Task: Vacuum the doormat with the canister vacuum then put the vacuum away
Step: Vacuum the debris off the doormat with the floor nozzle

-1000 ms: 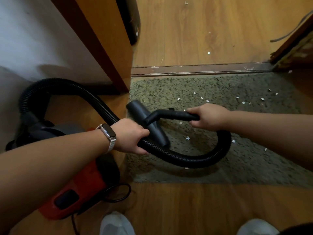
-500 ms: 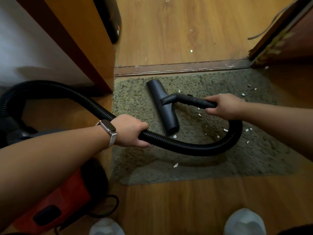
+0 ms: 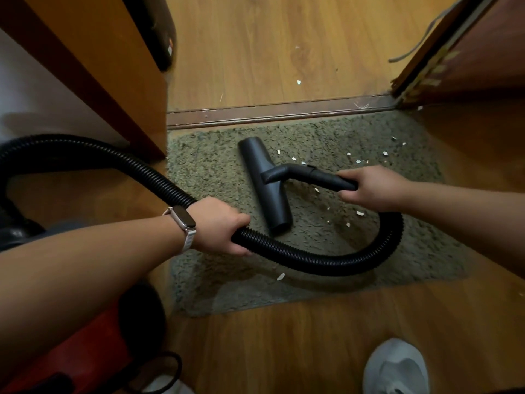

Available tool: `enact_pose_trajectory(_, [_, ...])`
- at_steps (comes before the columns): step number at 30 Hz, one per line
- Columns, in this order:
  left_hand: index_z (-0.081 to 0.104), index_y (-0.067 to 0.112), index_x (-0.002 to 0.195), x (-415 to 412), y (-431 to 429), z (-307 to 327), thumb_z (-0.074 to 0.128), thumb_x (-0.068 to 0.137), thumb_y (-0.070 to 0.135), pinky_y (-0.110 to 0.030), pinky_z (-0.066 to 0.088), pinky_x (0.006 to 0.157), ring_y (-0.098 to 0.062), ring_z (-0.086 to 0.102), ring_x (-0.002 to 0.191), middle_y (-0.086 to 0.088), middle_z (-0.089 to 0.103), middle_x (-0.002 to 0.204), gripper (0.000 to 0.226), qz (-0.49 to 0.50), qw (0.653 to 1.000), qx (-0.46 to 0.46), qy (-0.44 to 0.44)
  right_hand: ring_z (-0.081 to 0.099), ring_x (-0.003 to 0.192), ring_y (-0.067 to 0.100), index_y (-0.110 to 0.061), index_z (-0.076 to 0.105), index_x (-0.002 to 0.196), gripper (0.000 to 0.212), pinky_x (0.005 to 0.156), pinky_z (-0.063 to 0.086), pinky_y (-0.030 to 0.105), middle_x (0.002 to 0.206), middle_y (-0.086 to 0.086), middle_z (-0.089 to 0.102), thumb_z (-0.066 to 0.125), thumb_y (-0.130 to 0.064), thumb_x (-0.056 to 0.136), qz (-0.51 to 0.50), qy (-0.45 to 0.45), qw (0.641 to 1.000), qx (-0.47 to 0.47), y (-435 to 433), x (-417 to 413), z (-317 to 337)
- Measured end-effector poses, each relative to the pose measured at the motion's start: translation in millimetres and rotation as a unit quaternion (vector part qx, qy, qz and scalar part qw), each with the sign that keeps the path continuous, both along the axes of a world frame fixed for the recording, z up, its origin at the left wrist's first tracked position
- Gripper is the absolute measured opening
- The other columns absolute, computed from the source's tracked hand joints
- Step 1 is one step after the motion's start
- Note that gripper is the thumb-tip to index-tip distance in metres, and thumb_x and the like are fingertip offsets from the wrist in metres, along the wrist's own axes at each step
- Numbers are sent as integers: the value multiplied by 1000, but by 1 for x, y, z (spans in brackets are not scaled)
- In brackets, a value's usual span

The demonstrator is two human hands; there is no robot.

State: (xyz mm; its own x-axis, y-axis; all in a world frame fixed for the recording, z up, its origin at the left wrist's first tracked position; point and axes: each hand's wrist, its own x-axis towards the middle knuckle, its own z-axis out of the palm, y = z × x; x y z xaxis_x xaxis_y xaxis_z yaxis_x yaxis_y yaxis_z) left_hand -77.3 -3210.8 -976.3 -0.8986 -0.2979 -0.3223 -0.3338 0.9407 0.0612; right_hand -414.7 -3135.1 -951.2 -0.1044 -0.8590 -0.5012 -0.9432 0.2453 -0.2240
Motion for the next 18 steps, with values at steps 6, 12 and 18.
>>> enact_pose_trajectory(6, [50,25,91,8,-1,-2,41,80,81,-35,53,68,-25,66,80,2,67,87,57,-21,1000,8,0,55,63,4,-39,60,103,16,54,38,25,72,-10,62,62,-44,87,44,12,999,15,6,16,5])
enact_pose_trajectory(12, [49,26,90,1,2,-2,42,81,81,-34,53,67,-24,67,79,2,68,85,56,-2,1000,13,-2,60,68,11,-31,65,102,18,63,47,29,76,-6,65,63,-40,86,-55,16,998,10,14,-10,12])
enact_pose_trajectory(18, [52,26,92,2,4,2,35,77,84,-34,53,66,-23,66,77,4,66,84,63,-4,1000,6,6,61,71,15,-35,65,105,19,65,48,30,78,-5,66,62,-42,87,-96,32,995,6,32,-13,17])
